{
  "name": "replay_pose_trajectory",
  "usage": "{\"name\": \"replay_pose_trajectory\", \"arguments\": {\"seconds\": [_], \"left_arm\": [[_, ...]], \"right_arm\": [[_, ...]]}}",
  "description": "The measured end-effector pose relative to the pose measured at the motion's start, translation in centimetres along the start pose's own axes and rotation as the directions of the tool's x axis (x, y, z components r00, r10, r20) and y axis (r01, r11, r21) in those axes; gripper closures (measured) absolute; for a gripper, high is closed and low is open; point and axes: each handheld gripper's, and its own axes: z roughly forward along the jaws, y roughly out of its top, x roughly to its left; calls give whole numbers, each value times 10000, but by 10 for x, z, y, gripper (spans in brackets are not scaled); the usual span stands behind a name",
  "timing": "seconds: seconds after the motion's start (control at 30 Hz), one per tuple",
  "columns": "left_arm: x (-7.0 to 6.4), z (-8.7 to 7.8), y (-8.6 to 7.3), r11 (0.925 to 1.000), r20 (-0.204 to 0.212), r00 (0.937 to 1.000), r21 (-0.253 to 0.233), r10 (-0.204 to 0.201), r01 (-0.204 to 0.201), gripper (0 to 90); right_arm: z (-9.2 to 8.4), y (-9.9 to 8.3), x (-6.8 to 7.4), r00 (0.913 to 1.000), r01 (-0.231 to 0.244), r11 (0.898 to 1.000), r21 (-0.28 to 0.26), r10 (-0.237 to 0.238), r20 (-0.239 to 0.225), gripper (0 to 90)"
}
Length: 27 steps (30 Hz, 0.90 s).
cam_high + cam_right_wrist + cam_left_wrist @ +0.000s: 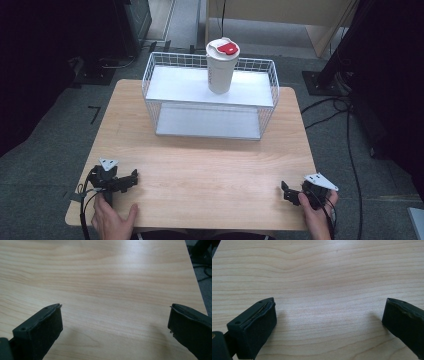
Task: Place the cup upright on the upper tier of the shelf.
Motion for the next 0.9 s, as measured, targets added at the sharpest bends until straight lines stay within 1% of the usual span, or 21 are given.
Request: {"name": "replay_pose_trajectory", "arguments": {"seconds": [0.03, 0.13, 0.2, 0.27, 0.4, 0.5, 0.9], "left_arm": [[0, 0, 0, 10000, 0, 10000, -2, -1, 1, 0], [0, 0, 0, 10000, 1, 10000, -2, 0, 0, 0], [0, 0, 0, 10000, 1, 10000, 1, 1, -1, 0], [0, 0, 0, 10000, 0, 10000, -3, -3, 3, 0], [0, 0, 0, 10000, 1, 10000, -5, 1, -1, 0], [0, 0, 0, 10000, 4, 10000, 0, 0, 0, 0], [0, 0, 0, 10000, 4, 10000, 9, 0, 0, 0]], "right_arm": [[1, 0, 0, 10000, 25, 9999, 149, -27, 95, 0], [4, 1, 1, 9997, 139, 9986, 511, -148, 169, 0], [6, 1, 1, 9998, 172, 9966, 806, -182, 120, 0], [6, 1, 0, 9999, 93, 9966, 814, -100, 90, 0], [6, 1, 1, 9998, 194, 9962, 847, -197, 24, 0], [6, 1, 1, 9998, 176, 9961, 862, -176, -14, 0], [6, 1, 1, 9998, 179, 9962, 858, -179, -7, 0]]}}
